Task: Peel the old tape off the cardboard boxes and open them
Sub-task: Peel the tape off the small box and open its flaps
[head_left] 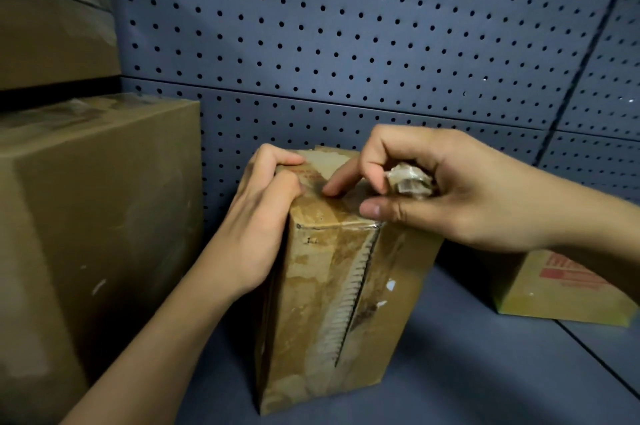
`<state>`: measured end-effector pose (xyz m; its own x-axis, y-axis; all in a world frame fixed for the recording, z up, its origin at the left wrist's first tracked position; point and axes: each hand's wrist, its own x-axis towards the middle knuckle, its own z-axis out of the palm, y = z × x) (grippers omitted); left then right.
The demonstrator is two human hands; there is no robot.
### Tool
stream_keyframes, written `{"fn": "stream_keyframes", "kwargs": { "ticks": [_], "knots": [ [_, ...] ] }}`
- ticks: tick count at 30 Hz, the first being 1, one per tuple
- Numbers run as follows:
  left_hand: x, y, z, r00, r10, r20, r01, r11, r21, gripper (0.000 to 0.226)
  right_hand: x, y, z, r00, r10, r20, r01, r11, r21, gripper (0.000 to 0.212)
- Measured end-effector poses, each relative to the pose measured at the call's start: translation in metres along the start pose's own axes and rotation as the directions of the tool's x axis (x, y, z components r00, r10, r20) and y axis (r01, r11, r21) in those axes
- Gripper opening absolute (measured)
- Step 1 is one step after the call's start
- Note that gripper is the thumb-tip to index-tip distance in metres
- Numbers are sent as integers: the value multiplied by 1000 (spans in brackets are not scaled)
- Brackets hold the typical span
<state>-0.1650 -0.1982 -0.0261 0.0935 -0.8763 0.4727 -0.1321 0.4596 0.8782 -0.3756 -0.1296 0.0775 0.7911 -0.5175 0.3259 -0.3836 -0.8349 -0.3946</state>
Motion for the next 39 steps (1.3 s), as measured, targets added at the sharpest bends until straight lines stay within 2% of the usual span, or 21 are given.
{"fn": "stream_keyframes", "kwargs": {
  "ticks": [6,8,10,12,14,15,18,19,22,25,27,30,32,39],
  "knots": [
    [5,-3,-1,999,-39,-4,40,998,40,28,-6,4,6,983,-20,-180,22,1000,8,36],
    [5,0,-3,999,-35,0,35,997,63,28,-10,2,7,973,-86,-213,89,996,4,38],
    [2,4,-4,1000,-31,0,31,996,84,31,-16,-2,9,963,-138,-233,130,990,-51,39],
    [-8,12,-3,999,-45,15,44,996,73,30,-20,11,11,955,-130,-267,98,987,-128,43],
    [-23,18,-2,998,-28,60,22,996,88,29,-23,24,11,969,-97,-229,33,963,-267,41],
    [-30,21,-1,996,-16,85,6,994,107,38,-27,30,13,973,-111,-202,31,931,-364,38],
    [-40,31,-1,996,3,91,-16,989,147,46,-49,14,28,905,-406,-127,214,692,-690,17],
    [-40,33,-1,996,12,87,-26,987,158,44,-57,7,34,879,-458,-132,219,634,-741,18],
    [-43,36,3,996,75,55,-84,976,201,31,-66,7,47,845,-505,-174,166,557,-814,20],
    [-49,41,-2,971,236,47,-240,941,239,34,-64,19,52,858,-477,-192,143,579,-803,23],
    [-53,44,-11,927,337,167,-368,903,222,34,-62,21,56,855,-460,-239,131,637,-759,22],
    [-58,47,-19,877,304,373,-418,864,279,49,-57,24,66,844,-441,-304,94,681,-726,10],
    [-58,45,-19,879,306,365,-426,847,318,48,-56,26,73,829,-440,-344,81,704,-705,10],
    [-60,39,-10,874,363,322,-450,855,257,38,-60,29,92,799,-415,-436,33,753,-657,21]
  ]
}}
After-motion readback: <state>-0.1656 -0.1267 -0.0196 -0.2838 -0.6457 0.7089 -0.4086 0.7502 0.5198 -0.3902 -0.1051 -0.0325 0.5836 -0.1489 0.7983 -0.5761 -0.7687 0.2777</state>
